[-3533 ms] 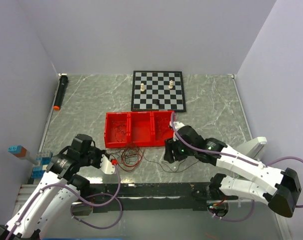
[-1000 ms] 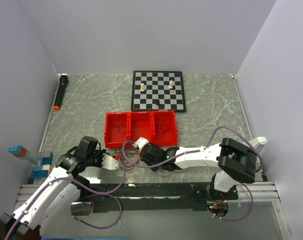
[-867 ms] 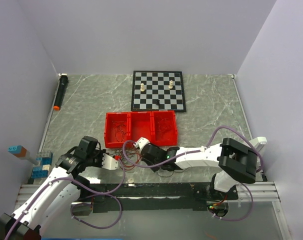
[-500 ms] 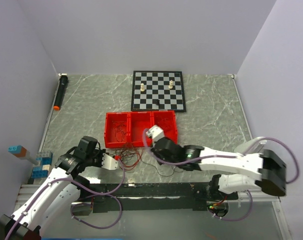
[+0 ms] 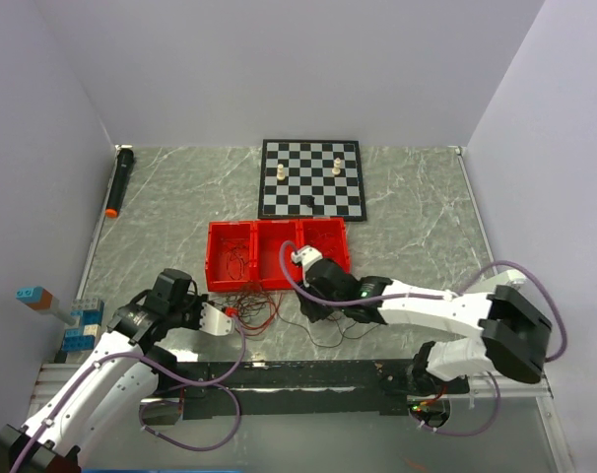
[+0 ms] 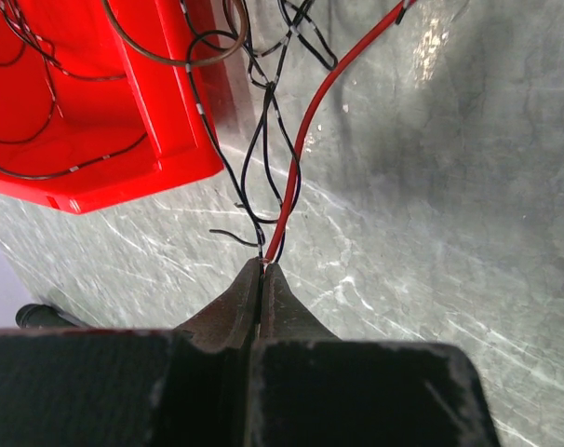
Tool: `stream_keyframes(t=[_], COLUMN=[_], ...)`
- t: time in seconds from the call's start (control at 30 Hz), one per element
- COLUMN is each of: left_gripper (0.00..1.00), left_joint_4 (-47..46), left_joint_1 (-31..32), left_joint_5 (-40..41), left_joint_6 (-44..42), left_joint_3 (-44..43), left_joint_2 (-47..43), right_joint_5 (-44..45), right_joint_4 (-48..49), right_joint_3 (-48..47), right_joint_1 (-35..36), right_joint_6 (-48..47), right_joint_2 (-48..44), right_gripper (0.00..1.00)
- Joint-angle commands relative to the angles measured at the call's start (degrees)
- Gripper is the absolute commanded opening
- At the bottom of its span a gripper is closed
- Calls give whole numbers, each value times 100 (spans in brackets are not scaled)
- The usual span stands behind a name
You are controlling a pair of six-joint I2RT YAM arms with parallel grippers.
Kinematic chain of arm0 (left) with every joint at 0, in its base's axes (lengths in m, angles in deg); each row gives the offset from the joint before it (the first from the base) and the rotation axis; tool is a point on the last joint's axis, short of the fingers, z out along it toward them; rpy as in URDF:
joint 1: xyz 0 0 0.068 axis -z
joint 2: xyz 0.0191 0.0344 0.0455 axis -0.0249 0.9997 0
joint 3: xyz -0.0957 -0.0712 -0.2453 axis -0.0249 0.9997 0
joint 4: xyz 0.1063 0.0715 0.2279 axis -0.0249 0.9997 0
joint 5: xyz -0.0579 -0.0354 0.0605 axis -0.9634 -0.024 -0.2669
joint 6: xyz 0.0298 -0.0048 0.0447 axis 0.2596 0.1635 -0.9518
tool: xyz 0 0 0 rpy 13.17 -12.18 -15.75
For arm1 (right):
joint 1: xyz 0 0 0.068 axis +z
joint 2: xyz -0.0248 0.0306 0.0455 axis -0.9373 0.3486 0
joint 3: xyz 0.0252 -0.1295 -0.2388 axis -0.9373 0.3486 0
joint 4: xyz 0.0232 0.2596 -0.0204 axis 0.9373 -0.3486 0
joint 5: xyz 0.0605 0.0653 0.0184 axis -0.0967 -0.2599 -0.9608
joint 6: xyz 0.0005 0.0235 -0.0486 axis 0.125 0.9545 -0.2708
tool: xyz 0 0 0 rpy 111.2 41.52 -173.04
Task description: Untangle the cables
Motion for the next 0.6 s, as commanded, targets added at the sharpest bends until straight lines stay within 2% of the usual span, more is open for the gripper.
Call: stream_keyframes(t=[0.0,0.17,0.33,0.57], left_gripper=[1,1,1,1], left_joint_4=[-58,-278,-375,-375], left_joint_1=[-23,-23,-23,-32], left_joint_5=[330,795,884,805], left_joint_6=[-92,-180,-101,-197], left_joint_3=[159,484,573,599], left_joint_2=[41,216,375,322], right_joint_5=[-789,-930,-843,-438], right_joint_4=[948,1257,1336,1336], right_joint_3=[-327,-653,-864,-1163], right_joint_1=[37,116,257,266], right_joint_6=[-333,-457,-500,-939], right_joint_2=[528,1276,1680,1708], right_gripper=[45,46,46,43])
